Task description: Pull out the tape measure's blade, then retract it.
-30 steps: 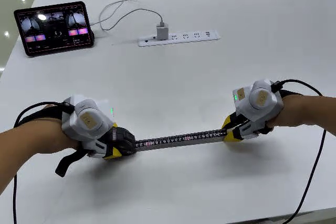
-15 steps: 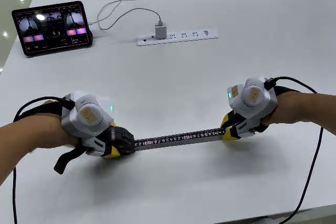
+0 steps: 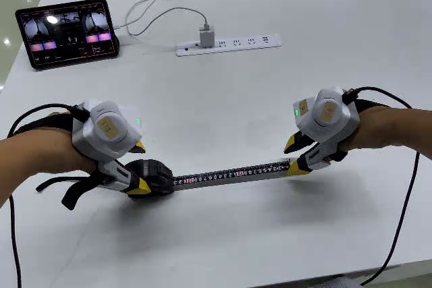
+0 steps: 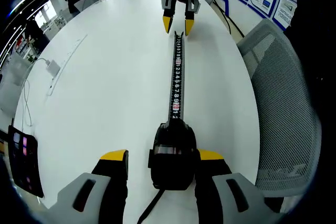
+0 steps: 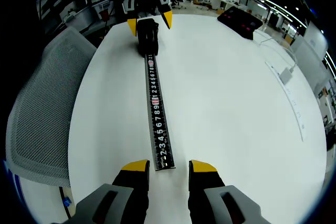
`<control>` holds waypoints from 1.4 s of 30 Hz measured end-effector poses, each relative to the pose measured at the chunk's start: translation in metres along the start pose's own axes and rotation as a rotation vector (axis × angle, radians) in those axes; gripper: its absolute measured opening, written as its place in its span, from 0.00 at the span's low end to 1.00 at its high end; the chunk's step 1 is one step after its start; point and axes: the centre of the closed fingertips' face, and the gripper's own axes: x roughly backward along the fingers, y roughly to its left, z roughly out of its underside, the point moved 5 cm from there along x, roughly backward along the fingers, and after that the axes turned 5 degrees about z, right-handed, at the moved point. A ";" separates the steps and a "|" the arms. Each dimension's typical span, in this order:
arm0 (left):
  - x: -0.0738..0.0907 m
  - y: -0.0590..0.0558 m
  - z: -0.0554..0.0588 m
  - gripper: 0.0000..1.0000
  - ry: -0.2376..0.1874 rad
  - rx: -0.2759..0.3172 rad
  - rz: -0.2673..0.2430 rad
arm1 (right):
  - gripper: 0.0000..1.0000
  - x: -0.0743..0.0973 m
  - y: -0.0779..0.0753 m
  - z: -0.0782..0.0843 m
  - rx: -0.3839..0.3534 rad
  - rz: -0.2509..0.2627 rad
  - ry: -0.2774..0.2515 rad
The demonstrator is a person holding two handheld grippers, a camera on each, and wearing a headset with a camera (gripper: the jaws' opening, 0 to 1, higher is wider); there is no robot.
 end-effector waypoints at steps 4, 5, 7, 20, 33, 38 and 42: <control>0.004 0.001 -0.002 0.55 -0.027 0.057 0.000 | 0.32 0.005 0.001 -0.001 -0.035 -0.002 -0.006; 0.005 0.001 -0.003 0.58 -0.032 0.066 0.000 | 0.33 0.005 0.002 -0.002 -0.045 0.000 -0.013; 0.006 0.001 -0.003 0.61 -0.044 0.084 -0.003 | 0.36 0.007 0.000 -0.001 -0.056 0.023 -0.009; 0.010 0.001 0.002 0.79 -0.105 0.169 -0.026 | 0.63 0.016 -0.007 0.002 -0.140 0.111 -0.054; 0.012 0.004 0.009 0.99 -0.173 0.233 -0.087 | 0.76 0.021 -0.003 0.013 -0.181 0.123 -0.067; 0.015 0.006 0.013 0.99 -0.220 0.286 -0.119 | 0.84 0.024 -0.005 0.016 -0.222 0.152 -0.096; 0.022 0.012 0.015 0.99 -0.292 0.359 -0.177 | 0.94 0.026 -0.003 0.014 -0.275 0.159 -0.139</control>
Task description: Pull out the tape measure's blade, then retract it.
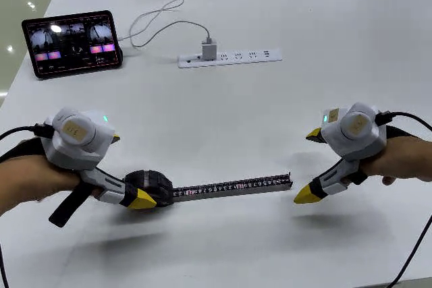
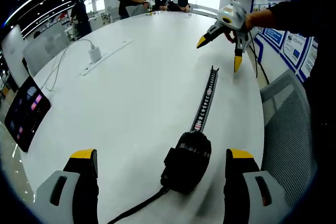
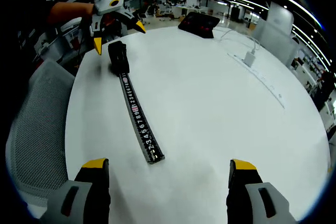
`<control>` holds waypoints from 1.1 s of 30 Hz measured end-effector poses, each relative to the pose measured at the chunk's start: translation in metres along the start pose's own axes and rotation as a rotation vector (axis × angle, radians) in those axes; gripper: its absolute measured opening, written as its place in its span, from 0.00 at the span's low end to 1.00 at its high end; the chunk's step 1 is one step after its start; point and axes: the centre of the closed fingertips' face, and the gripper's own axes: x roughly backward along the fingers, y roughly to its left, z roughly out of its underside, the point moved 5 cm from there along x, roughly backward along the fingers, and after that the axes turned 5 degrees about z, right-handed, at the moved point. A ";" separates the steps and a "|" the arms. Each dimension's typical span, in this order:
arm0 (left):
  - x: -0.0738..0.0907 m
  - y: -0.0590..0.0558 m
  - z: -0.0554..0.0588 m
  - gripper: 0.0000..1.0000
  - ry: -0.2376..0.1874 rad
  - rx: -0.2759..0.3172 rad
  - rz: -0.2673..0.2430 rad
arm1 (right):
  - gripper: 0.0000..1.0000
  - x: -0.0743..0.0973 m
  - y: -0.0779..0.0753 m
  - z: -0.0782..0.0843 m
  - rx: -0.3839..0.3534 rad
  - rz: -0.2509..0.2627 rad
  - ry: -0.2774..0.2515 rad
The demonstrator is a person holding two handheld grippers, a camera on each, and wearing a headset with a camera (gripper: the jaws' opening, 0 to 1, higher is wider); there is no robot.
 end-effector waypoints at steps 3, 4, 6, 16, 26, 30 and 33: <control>0.005 0.004 0.000 0.99 -0.060 0.069 -0.027 | 0.99 0.001 -0.002 0.001 -0.005 0.031 -0.009; 0.007 0.004 0.001 0.99 -0.086 0.093 -0.019 | 0.99 0.002 -0.002 0.001 -0.017 0.035 -0.022; 0.012 0.008 0.003 0.99 -0.118 0.117 -0.045 | 0.99 0.001 -0.001 0.005 -0.034 0.033 -0.019; 0.029 0.016 0.023 0.99 -0.129 0.152 -0.143 | 0.99 0.010 0.001 0.010 -0.065 0.058 -0.059; 0.032 0.005 0.039 0.99 -0.156 0.142 -0.148 | 0.99 0.023 0.010 0.009 -0.081 0.081 -0.128; 0.032 -0.001 0.047 0.99 -0.165 0.144 -0.147 | 0.99 0.027 0.013 0.011 -0.094 0.098 -0.144; 0.034 -0.005 0.053 0.99 -0.172 0.143 -0.150 | 0.99 0.031 0.014 0.013 -0.105 0.120 -0.158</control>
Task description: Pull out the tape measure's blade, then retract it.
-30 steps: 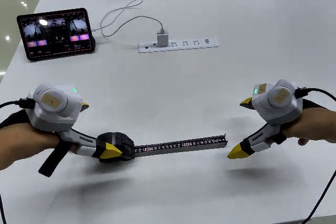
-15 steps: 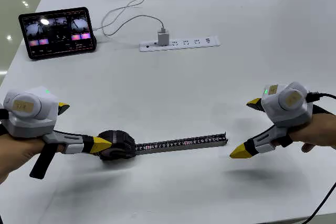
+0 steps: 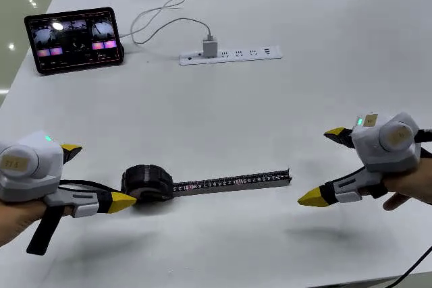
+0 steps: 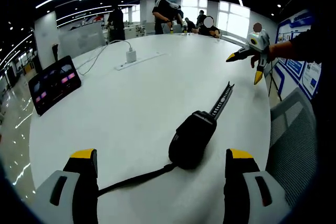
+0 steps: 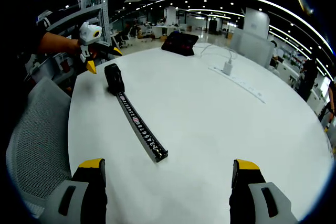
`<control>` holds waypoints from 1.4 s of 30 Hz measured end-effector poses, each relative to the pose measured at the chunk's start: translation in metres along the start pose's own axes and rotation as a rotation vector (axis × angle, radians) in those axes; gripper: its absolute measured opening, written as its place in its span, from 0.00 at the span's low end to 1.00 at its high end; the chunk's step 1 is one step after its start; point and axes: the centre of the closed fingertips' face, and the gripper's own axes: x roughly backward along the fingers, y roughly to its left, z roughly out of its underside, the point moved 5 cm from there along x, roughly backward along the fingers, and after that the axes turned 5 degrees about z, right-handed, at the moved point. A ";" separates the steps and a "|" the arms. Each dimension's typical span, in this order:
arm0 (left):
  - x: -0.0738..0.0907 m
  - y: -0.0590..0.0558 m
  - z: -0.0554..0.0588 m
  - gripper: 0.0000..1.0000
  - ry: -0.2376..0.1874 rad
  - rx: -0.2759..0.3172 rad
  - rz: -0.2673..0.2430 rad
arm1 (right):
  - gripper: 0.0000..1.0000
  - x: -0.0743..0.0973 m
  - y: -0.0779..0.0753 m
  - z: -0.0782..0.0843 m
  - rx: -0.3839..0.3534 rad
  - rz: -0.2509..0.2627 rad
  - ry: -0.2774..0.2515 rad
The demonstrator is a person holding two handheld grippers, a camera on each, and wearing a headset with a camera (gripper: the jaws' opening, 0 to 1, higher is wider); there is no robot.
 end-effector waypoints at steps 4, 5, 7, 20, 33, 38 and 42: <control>0.005 -0.002 0.009 0.99 0.006 -0.008 -0.008 | 0.99 0.005 0.002 0.005 -0.012 0.021 -0.010; 0.006 -0.002 0.011 0.99 0.010 -0.008 -0.014 | 0.99 0.006 0.003 0.006 -0.016 0.022 -0.010; 0.009 -0.002 0.014 0.99 0.010 -0.006 -0.022 | 0.99 0.009 0.006 0.008 -0.024 0.032 -0.013; 0.035 -0.001 0.020 0.99 -0.059 0.012 -0.102 | 0.99 0.033 0.015 0.030 -0.050 0.074 -0.020; 0.045 -0.015 0.042 0.99 -0.037 0.027 -0.084 | 0.99 0.057 0.021 0.049 -0.058 0.082 0.011; 0.048 -0.020 0.046 0.99 -0.040 0.039 -0.084 | 0.99 0.062 0.023 0.053 -0.060 0.079 0.022; 0.051 -0.022 0.050 0.99 -0.038 0.046 -0.085 | 0.99 0.064 0.026 0.056 -0.058 0.077 0.024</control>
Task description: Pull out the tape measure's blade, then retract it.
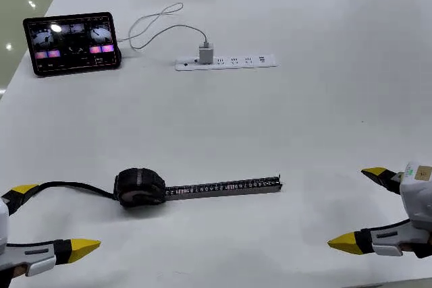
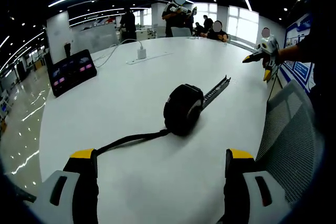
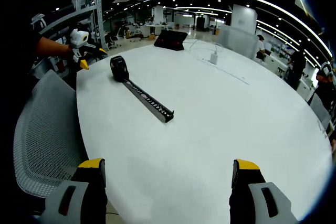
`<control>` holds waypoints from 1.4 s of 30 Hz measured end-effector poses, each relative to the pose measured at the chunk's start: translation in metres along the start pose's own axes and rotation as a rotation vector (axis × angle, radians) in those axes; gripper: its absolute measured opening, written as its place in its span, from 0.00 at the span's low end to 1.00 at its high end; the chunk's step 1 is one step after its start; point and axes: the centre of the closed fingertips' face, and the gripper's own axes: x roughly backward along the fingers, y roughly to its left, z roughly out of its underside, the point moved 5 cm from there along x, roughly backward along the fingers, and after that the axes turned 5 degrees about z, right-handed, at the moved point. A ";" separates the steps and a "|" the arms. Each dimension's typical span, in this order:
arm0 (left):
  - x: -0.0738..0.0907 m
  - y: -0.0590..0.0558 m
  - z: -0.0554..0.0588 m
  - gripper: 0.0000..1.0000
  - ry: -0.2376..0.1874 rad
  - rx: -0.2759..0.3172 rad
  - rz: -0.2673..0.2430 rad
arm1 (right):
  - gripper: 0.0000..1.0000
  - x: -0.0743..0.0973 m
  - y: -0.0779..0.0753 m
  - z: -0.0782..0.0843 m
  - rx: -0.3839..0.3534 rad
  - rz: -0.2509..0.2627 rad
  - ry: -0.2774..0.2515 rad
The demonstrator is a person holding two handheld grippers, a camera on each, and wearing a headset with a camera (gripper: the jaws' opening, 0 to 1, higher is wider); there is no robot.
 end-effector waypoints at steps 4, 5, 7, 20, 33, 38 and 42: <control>0.003 0.001 0.001 0.99 0.005 0.004 -0.007 | 0.99 0.002 0.000 0.005 -0.013 -0.001 0.001; 0.004 0.001 0.000 0.99 0.004 0.005 -0.007 | 0.99 0.003 0.000 0.006 -0.013 -0.001 0.002; 0.004 0.000 -0.001 0.99 0.001 0.007 -0.005 | 0.99 0.004 0.000 0.007 -0.014 0.000 0.001; -0.003 -0.010 0.004 0.99 0.002 0.014 0.010 | 0.99 0.010 -0.003 0.012 -0.020 0.001 0.010; 0.001 -0.006 0.002 0.99 -0.002 -0.001 -0.003 | 0.99 0.014 -0.004 0.014 -0.012 0.006 0.012; -0.002 -0.008 0.000 0.99 -0.002 -0.010 0.002 | 0.99 0.015 -0.005 0.013 -0.002 0.002 0.013; -0.004 -0.010 -0.002 0.99 -0.003 -0.001 -0.002 | 0.99 0.014 -0.005 0.013 0.005 -0.005 0.018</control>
